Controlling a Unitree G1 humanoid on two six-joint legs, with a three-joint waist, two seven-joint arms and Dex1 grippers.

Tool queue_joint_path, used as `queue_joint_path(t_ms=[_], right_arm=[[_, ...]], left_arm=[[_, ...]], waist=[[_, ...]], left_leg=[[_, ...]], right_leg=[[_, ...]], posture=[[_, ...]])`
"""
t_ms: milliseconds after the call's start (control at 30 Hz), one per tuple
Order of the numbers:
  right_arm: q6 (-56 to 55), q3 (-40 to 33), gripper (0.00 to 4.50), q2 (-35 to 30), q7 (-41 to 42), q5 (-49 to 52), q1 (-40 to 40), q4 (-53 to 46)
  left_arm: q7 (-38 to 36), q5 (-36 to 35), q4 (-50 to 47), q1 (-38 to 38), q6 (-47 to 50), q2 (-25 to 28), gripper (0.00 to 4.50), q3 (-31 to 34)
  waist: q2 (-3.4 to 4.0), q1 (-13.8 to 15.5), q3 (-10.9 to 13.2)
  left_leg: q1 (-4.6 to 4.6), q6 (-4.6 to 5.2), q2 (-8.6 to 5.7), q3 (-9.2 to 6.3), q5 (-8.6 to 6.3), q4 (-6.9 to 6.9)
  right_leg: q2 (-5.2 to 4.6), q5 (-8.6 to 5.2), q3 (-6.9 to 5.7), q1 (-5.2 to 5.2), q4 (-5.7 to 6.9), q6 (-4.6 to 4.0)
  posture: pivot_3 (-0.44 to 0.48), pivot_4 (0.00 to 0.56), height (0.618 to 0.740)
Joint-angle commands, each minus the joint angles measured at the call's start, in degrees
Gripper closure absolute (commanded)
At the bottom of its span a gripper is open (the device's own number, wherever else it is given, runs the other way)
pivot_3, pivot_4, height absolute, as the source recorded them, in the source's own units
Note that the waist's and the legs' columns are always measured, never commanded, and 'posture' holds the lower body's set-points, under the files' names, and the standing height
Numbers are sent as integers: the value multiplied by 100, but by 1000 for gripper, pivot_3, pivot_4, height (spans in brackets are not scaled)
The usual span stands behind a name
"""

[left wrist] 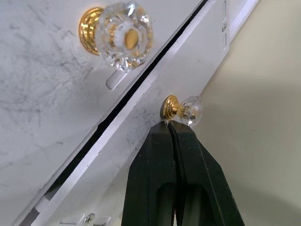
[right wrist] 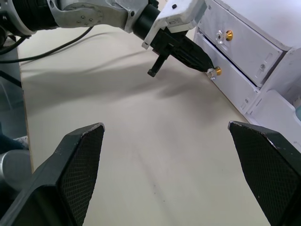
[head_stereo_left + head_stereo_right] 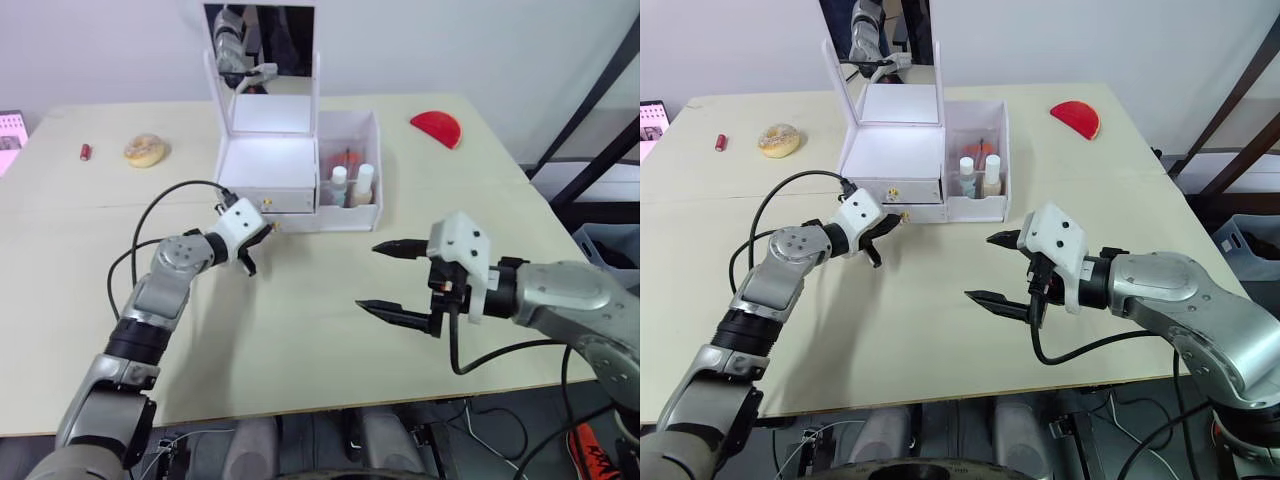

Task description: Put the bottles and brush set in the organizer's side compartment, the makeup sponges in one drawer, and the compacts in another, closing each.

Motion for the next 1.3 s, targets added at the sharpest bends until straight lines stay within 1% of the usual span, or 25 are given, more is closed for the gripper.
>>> queue_joint_path(t_ms=[33,167,233,333,400,533,633,733,800,900,1000,1167,1200,1267,1300], right_arm=[[-121,-341,0,-124,58,14,47,-55],[-254,-584,0,-228,222,-87,235,118],[-343,-677,0,-276,292,-157,336,220],[-532,-874,0,-315,413,-340,456,537],[-642,-935,0,-315,464,-450,524,692],[-909,-1127,0,-231,538,-680,811,1056],[-1106,-1474,0,-109,550,-719,1049,1291],[-1158,-1754,0,-20,430,-764,1189,1527],[-1226,-1919,0,-63,560,-874,1507,1575],[-1315,-2068,0,-65,654,-988,1847,1611],[-1420,-2050,0,-3,733,-1008,1982,1596],[-1847,-1815,0,-92,1008,-1390,2147,1626],[-1945,-1790,0,-109,1074,-1457,2163,1616],[-2010,-1787,0,-100,1141,-1476,2144,1594],[-1978,-1789,0,-100,1160,-1451,2118,1600]], left_arm=[[-321,-479,-812,170,335,189,4438,346],[-747,-1127,-1693,639,933,501,4438,682],[-874,-1419,-2040,847,1168,614,4438,848],[-912,-1889,-2728,1318,1631,806,4438,1260],[-814,-2009,-2964,1551,1787,882,4438,1449],[-363,-2160,-3473,2121,2106,839,4438,1897],[-50,-2364,-3858,2538,2379,768,4438,2338],[194,-2470,-4102,2876,2518,745,4438,2714],[474,-2528,-4201,3082,2611,657,4438,3118],[721,-2529,-4214,3285,2604,596,4438,3484],[838,-2595,-4188,3386,2585,560,4438,3671],[779,-2761,-4165,3588,2558,590,4438,3855],[753,-2823,-4165,3628,2561,603,4438,3923],[697,-2902,-4146,3708,2551,656,4438,4036],[637,-2963,-4139,3759,2553,695,4438,4114]], waist=[[0,-1,0],[1,-26,0],[1,-24,1],[1,-27,1],[2,-34,1],[2,-34,1],[2,-27,1],[1,-29,2],[1,-26,1],[1,-16,1],[1,-23,1],[5,-58,10],[17,-128,16],[72,-203,33],[88,-215,39]], left_leg=[[0,0,0,0,0,-2],[1,1,0,2,-1,-22],[2,1,0,2,-1,-30],[5,1,0,2,-1,-41],[6,1,0,4,-1,-43],[8,1,0,3,-1,-48],[6,1,0,4,-1,-49],[8,1,0,4,-1,-50],[8,1,0,4,-1,-50],[10,1,0,3,-1,-50],[11,1,0,4,-1,-48],[11,0,0,3,-2,-46],[-19,0,-19,-33,-1,-60],[4,-1,-117,-217,1,-75],[-1,-2,-183,-316,1,-75]], right_leg=[[0,0,0,0,-2,0],[0,-3,0,-1,-16,5],[0,-5,0,-2,-19,7],[0,-6,0,-3,-24,7],[-1,-6,0,-3,-26,8],[0,-19,0,-4,-27,29],[0,-20,1,-5,-28,29],[0,-20,1,-4,-29,29],[0,-20,1,-5,-29,29],[0,-20,1,-4,-28,29],[0,-20,1,-4,-28,29],[-2,-20,0,-2,-29,29],[-38,-21,-48,38,-34,31],[-148,-88,-210,144,-23,55],[-197,-110,-285,179,-23,66]], posture=[[0,150,739],[0,150,739],[0,150,739],[0,150,739],[0,150,739],[0,150,739],[0,150,739],[0,150,739],[0,150,739],[0,150,739],[0,150,739],[0,150,739],[0,150,739],[0,150,739],[0,150,739]])
